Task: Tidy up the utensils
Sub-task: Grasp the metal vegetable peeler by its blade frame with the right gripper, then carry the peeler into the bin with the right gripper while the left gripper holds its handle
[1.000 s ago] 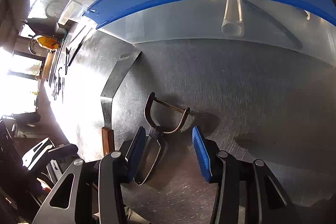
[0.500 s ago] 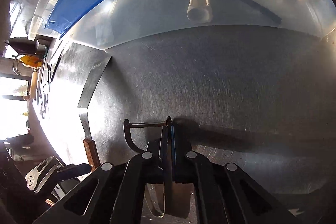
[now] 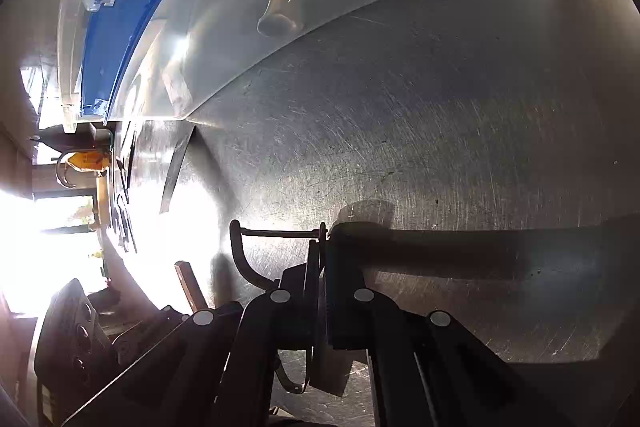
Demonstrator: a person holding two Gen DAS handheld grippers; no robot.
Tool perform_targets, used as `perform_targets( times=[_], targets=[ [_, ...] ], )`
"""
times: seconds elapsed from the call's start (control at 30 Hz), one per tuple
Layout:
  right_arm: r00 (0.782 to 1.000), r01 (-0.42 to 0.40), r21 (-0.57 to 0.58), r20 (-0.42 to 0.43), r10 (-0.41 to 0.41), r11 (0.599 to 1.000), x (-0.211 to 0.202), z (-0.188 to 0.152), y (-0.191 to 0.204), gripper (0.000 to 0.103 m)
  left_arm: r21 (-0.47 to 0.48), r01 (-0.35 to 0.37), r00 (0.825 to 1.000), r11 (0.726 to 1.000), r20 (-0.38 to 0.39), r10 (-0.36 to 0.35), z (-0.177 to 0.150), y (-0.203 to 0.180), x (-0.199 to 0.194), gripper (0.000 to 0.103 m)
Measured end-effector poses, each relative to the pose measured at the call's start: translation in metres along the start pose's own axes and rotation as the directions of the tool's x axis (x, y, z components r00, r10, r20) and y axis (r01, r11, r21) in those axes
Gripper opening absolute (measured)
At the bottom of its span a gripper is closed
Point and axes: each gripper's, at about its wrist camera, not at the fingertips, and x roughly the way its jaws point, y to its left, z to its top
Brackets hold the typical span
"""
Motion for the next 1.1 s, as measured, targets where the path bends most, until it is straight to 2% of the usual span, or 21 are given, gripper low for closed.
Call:
perform_targets(
  times=[0.13, 0.2, 0.33, 0.43, 0.7, 0.93, 1.1],
  targets=[
    [1.0, -0.009, -0.01, -0.008, 0.009, 1.0, 0.002, 0.001, 0.0, 0.003, 0.023, -0.06, 0.998, 0.998, 0.001, 0.06, 0.001, -0.016, 0.005, 0.042],
    [1.0, -0.003, -0.026, -0.008, 0.003, 1.0, 0.0, 0.001, -0.001, 0.003, 0.039, -0.096, 0.995, 0.995, 0.002, 0.096, 0.002, -0.026, 0.008, 0.034],
    [0.999, 0.047, -0.09, 0.009, -0.047, 0.995, 0.003, -0.003, 0.012, 0.005, 0.043, -0.162, 0.987, 0.986, -0.011, 0.163, 0.003, -0.045, 0.015, 0.008],
    [0.999, 0.049, -0.11, 0.007, -0.048, 0.993, 0.006, -0.002, 0.015, 0.005, 0.038, -0.211, 0.977, 0.977, -0.007, 0.211, -0.001, -0.053, 0.017, 0.008],
    [1.0, 0.021, -0.145, -0.017, -0.023, 0.989, 0.004, -0.001, 0.016, 0.005, -0.008, -0.239, 0.971, 0.971, 0.002, 0.239, -0.002, -0.057, 0.019, 0.006],
    [0.998, -0.032, -0.259, 0.038, 0.043, 0.965, -0.028, -0.004, 0.053, 0.005, -0.084, -0.242, 0.963, 0.967, 0.1, 0.25, 0.002, -0.046, -0.014, 0.003],
    [0.991, -0.035, -0.36, 0.109, 0.079, 0.932, -0.057, -0.006, 0.088, 0.005, -0.116, -0.249, 0.941, 0.962, 0.207, 0.269, 0.006, -0.047, -0.047, 0.003]
  ],
)
